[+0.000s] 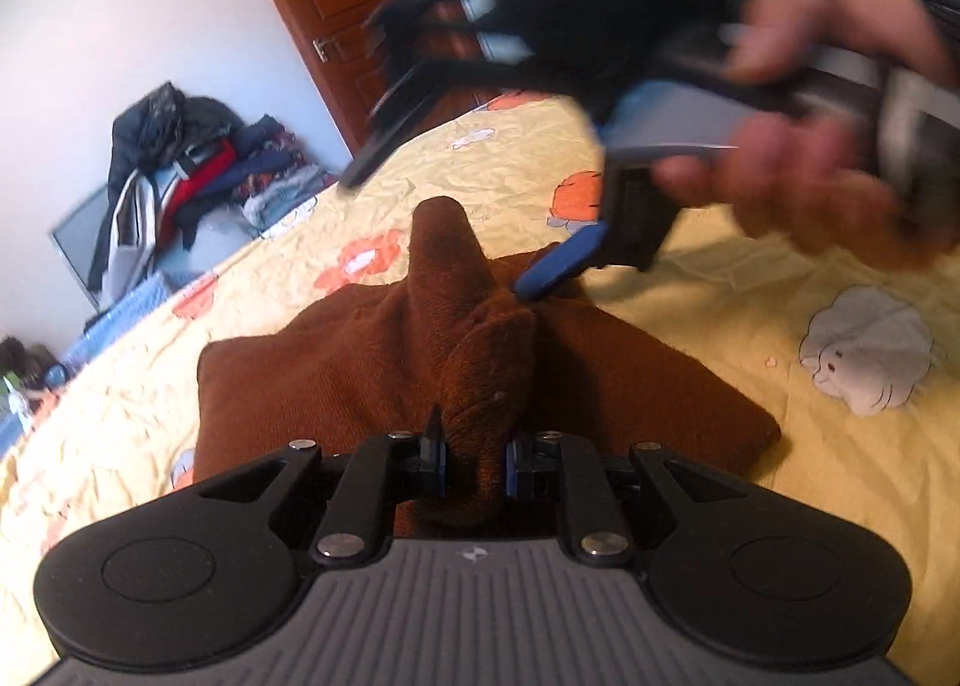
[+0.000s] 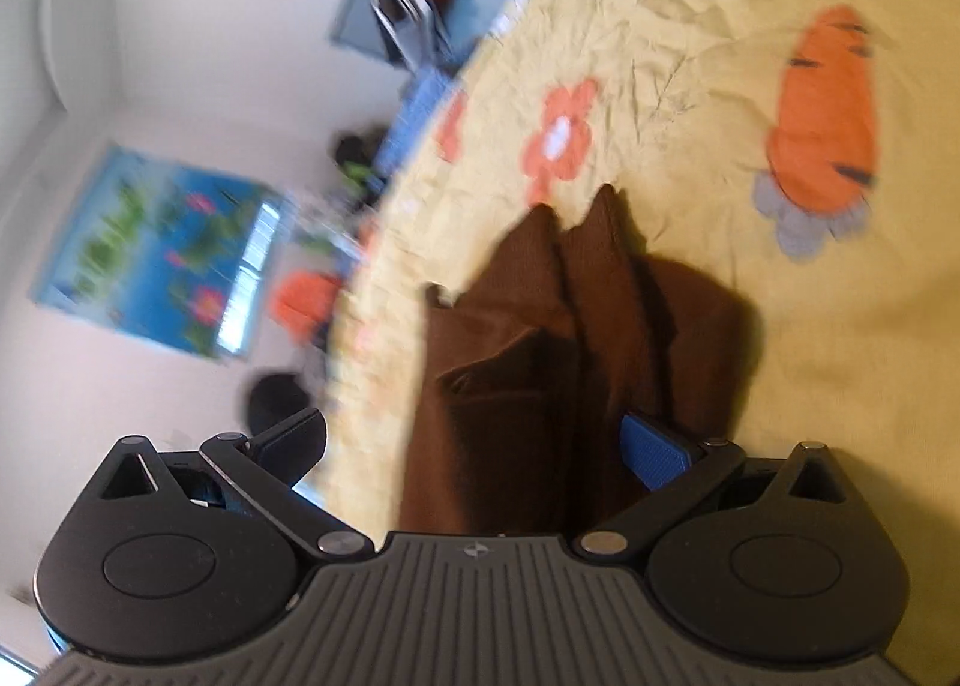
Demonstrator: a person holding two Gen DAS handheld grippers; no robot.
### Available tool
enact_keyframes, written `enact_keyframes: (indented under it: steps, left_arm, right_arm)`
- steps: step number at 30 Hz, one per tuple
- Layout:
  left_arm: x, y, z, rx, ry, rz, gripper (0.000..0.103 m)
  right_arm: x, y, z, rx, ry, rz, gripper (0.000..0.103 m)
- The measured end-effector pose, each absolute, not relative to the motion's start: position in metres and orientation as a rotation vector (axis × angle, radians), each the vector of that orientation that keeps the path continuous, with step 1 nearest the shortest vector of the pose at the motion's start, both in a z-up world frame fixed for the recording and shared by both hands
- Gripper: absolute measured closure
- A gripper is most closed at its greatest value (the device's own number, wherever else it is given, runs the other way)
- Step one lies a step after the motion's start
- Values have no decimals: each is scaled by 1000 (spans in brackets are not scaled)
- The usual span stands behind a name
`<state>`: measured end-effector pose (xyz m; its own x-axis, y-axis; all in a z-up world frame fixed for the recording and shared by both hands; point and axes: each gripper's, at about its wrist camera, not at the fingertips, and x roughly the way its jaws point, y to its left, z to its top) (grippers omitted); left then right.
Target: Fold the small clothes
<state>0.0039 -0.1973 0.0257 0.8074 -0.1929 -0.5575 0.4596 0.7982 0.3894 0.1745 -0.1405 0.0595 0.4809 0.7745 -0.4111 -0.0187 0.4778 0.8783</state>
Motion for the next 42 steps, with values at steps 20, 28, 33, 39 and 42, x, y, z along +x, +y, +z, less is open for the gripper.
enact_keyframes:
  steps: [20,28,33,39,42]
  left_arm:
    - [-23,-211,31,525,526,-508,87]
    - [-60,-142,60,333,386,-615,6]
    - [-47,-81,72,203,466,-466,6]
    - [2,-33,62,-125,655,-283,6]
    - [2,-26,58,-141,688,-260,6]
  right_arm:
    - [161,-156,70,577,930,533,84]
    - [136,-200,70,824,738,472,12]
    - [165,-177,106,756,704,588,12]
    - [225,-81,95,391,937,636,20]
    - [220,-43,81,85,1001,625,54]
